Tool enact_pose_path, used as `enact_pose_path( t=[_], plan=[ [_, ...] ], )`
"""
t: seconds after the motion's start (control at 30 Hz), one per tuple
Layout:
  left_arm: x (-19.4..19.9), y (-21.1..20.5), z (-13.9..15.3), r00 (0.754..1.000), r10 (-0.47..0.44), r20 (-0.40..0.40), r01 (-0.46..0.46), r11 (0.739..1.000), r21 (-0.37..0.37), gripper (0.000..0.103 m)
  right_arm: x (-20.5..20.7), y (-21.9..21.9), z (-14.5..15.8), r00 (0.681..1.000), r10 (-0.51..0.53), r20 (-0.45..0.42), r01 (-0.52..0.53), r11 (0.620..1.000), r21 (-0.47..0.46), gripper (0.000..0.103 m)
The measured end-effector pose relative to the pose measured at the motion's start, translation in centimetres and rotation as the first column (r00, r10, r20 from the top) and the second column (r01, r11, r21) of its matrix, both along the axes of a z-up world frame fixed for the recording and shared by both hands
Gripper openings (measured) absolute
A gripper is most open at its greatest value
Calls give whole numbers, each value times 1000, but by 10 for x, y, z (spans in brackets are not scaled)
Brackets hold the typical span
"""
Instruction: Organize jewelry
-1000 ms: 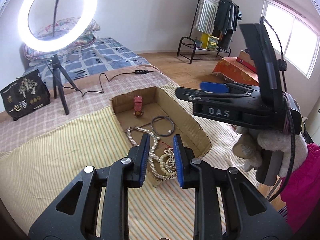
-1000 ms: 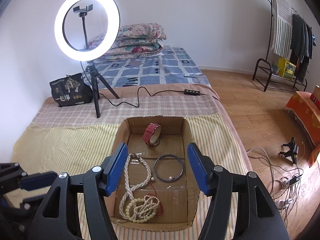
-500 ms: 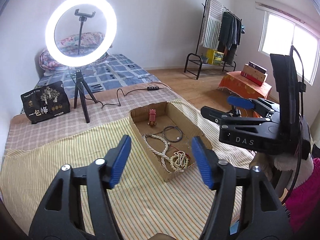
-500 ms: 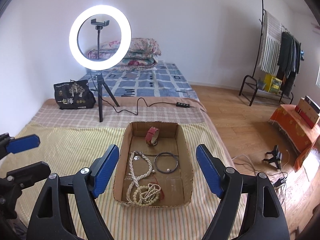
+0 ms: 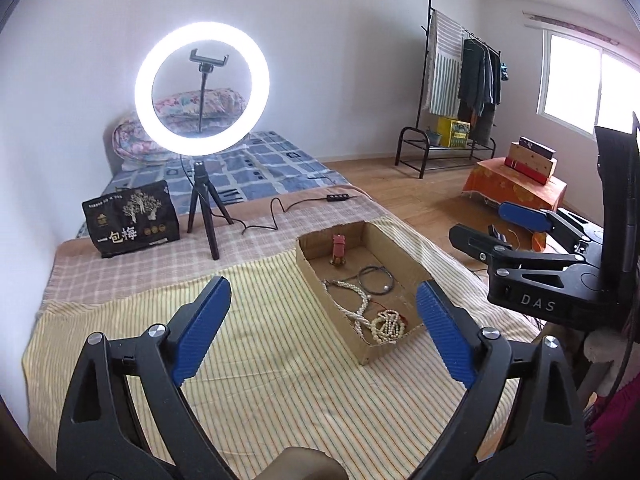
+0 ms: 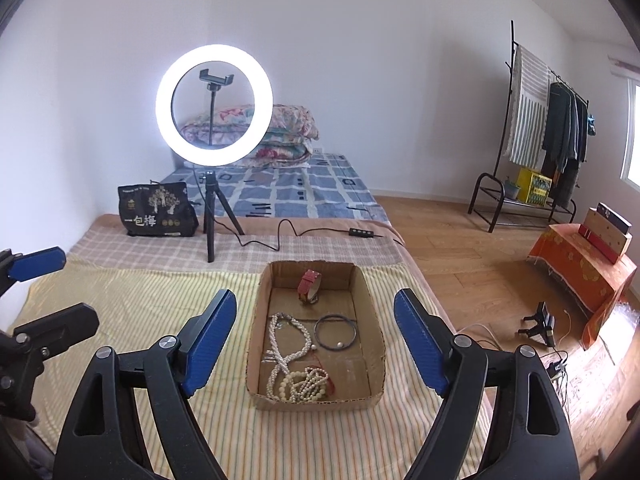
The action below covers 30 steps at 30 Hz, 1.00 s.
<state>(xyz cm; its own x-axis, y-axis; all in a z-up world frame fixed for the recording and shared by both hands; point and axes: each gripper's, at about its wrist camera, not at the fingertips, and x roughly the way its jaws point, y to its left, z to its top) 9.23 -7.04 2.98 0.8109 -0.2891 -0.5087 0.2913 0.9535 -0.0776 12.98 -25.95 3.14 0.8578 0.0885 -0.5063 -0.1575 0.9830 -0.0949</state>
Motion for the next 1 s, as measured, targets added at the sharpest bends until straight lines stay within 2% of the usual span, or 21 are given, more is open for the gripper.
enact_pose_path(
  t=[0.1,0.3,0.5,1.0],
  plan=[
    [-3,1,0,1000,16,19,-17,1000,4,103,-3,2,1,1000,2,12,-2,1000,6,81],
    [-6,-5,-6,999,20,28,-22,998,66,103,-4,2,-2,1000,-8,18,8,1000,-8,81],
    [-7,-3,-10,998,39,40,-42,995,91,103,-4,5,-6,1000,-9,20,9,1000,-14,81],
    [-2,8,-10,998,60,30,-62,995,75,103,-2,11,-13,1000,-7,7,7,1000,-29,81]
  ],
)
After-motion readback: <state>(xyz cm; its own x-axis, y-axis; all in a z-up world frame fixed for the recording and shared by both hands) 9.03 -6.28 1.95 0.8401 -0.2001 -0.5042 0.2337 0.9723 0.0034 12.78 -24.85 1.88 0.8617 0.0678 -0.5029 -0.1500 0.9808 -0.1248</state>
